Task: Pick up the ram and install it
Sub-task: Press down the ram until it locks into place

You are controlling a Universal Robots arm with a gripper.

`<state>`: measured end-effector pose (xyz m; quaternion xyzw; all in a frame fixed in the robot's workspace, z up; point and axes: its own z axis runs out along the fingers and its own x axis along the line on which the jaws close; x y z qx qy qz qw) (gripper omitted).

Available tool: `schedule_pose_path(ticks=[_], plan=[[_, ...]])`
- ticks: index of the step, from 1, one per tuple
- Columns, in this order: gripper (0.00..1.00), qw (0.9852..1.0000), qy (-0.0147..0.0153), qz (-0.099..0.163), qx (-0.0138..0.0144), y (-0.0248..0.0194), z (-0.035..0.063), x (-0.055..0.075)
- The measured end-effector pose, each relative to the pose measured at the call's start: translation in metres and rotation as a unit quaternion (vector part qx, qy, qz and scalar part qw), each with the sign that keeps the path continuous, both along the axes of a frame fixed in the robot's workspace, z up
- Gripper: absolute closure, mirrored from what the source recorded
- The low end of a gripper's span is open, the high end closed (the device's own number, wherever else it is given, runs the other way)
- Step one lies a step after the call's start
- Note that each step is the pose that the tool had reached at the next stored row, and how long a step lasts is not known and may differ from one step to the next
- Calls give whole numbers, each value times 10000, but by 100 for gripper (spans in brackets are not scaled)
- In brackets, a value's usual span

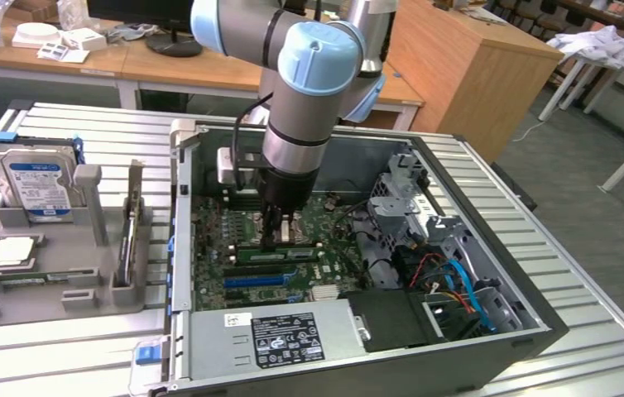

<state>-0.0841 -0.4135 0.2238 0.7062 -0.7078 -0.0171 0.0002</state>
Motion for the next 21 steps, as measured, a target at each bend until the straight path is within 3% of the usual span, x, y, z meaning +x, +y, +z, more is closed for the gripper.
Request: schedule_pose_path(ticks=[21], plan=[[89,10000,0,0,0,0,-12,0]])
